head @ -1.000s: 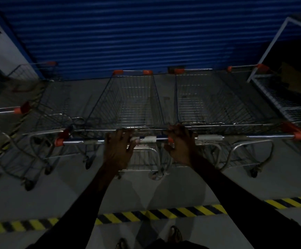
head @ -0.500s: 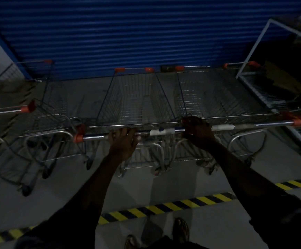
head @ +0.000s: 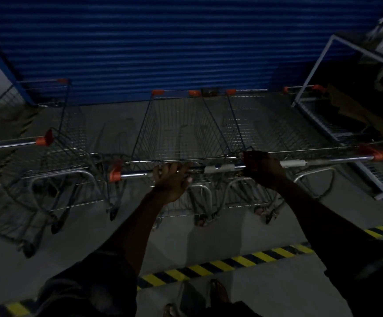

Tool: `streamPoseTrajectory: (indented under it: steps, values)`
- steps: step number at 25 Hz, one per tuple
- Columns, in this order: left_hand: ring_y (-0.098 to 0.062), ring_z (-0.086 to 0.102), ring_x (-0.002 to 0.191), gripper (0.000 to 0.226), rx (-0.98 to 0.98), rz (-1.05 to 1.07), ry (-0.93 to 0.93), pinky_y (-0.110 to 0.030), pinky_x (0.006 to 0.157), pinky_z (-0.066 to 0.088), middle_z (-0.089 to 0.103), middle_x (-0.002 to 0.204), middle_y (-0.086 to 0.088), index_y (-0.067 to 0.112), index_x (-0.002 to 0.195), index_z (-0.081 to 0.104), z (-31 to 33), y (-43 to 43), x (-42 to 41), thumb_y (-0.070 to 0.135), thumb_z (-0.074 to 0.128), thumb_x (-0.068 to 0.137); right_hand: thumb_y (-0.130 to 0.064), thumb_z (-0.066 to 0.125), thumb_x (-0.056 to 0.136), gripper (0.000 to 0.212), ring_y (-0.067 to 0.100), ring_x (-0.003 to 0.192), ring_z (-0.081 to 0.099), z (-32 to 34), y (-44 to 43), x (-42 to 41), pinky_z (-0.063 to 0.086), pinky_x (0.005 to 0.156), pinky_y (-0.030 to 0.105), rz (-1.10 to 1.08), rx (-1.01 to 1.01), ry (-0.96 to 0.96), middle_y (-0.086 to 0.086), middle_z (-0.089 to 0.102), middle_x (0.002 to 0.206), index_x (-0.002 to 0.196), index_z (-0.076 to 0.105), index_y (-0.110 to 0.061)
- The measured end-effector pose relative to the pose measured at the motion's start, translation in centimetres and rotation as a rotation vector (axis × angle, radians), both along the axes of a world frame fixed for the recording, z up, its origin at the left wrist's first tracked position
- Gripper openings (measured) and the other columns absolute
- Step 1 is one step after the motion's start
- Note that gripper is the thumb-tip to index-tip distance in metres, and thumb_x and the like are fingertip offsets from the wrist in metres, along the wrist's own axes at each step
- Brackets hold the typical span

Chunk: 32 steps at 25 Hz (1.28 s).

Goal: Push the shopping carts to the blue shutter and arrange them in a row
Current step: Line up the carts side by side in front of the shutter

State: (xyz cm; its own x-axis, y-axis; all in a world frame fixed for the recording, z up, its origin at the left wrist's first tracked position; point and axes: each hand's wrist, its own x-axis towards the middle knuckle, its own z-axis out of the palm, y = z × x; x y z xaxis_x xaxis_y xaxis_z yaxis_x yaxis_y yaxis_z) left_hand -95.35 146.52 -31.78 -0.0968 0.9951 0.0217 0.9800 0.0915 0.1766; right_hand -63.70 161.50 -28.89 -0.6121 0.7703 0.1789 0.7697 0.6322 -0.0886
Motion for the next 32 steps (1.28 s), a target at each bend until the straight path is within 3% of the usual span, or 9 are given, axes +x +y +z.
streamPoseTrajectory:
  steps: [5, 8, 12, 17, 21, 24, 28, 32]
  values:
    - [-0.034, 0.052, 0.115, 0.065, 0.107, 0.000, 0.070, -0.058, 0.104, 0.028, 0.059, 0.124, -0.002, 0.043, 0.150, 0.041, -0.7, 0.6, -0.2, 0.060, 0.017, 0.093, -0.073, 0.048, 0.078, 0.075, 0.039, 0.116, 0.062, 0.1, 0.8, 0.3, 0.057, 0.084, 0.052, 0.051, 0.008, -0.030, 0.008, 0.066, 0.130, 0.129, 0.064, -0.020]
    - [-0.032, 0.056, 0.102, 0.046, 0.189, 0.007, 0.112, -0.056, 0.095, 0.035, 0.062, 0.108, -0.001, 0.043, 0.141, 0.051, -0.7, 1.1, -0.1, 0.051, 0.035, 0.099, -0.066, 0.061, 0.084, 0.067, 0.035, 0.119, 0.062, -0.5, 1.9, 0.8, 0.053, 0.092, 0.045, 0.088, 0.027, -0.068, 0.007, 0.065, 0.132, 0.131, 0.064, -0.019]
    - [-0.033, 0.057, 0.096, 0.042, 0.206, 0.005, 0.215, -0.056, 0.090, 0.039, 0.063, 0.105, -0.002, 0.041, 0.139, 0.051, -1.2, 1.4, -0.4, 0.042, 0.054, 0.097, -0.067, 0.053, 0.090, 0.076, 0.034, 0.129, 0.056, -1.3, 3.5, 2.3, 0.050, 0.102, 0.045, 0.163, -0.001, -0.051, 0.011, 0.061, 0.138, 0.142, 0.055, -0.011]
    - [-0.033, 0.060, 0.090, 0.051, 0.221, 0.014, 0.259, -0.052, 0.086, 0.040, 0.065, 0.098, -0.004, 0.040, 0.138, 0.056, -1.0, 1.6, 0.2, 0.052, 0.027, 0.097, -0.064, 0.046, 0.098, 0.070, 0.023, 0.142, 0.043, -3.2, 4.8, 3.7, 0.048, 0.102, 0.041, 0.190, -0.011, -0.027, 0.005, 0.052, 0.149, 0.153, 0.044, -0.023]
    - [-0.031, 0.060, 0.095, 0.051, 0.198, 0.018, 0.237, -0.051, 0.088, 0.040, 0.065, 0.104, 0.000, 0.042, 0.137, 0.055, -1.1, 1.4, 0.4, 0.054, 0.027, 0.098, -0.067, 0.049, 0.095, 0.071, 0.017, 0.145, 0.039, -3.4, 5.2, 3.8, 0.050, 0.103, 0.040, 0.199, -0.044, -0.011, -0.004, 0.050, 0.151, 0.155, 0.039, -0.031]
    - [-0.029, 0.061, 0.097, 0.050, 0.208, 0.023, 0.203, -0.052, 0.086, 0.040, 0.065, 0.105, 0.002, 0.042, 0.135, 0.057, -0.9, 1.3, 0.4, 0.056, 0.028, 0.097, -0.072, 0.043, 0.094, 0.074, 0.021, 0.145, 0.040, -3.6, 5.7, 3.9, 0.054, 0.098, 0.044, 0.198, -0.054, -0.003, 0.002, 0.051, 0.150, 0.154, 0.039, -0.030]
    - [-0.031, 0.062, 0.098, 0.050, 0.223, 0.029, 0.170, -0.054, 0.086, 0.041, 0.066, 0.104, 0.001, 0.041, 0.134, 0.058, -0.8, 1.2, 0.9, 0.056, 0.029, 0.097, -0.069, 0.049, 0.091, 0.075, 0.025, 0.139, 0.047, -3.5, 5.4, 3.9, 0.056, 0.092, 0.047, 0.198, -0.037, 0.040, 0.006, 0.053, 0.147, 0.153, 0.041, -0.027]
    - [-0.029, 0.059, 0.099, 0.046, 0.249, 0.055, 0.124, -0.052, 0.087, 0.037, 0.064, 0.103, 0.003, 0.042, 0.134, 0.056, -1.0, 0.9, 1.3, 0.055, 0.032, 0.097, -0.075, 0.044, 0.091, 0.076, 0.028, 0.141, 0.045, -4.2, 5.6, 3.7, 0.049, 0.101, 0.051, 0.178, -0.009, 0.043, 0.004, 0.055, 0.147, 0.150, 0.046, -0.026]
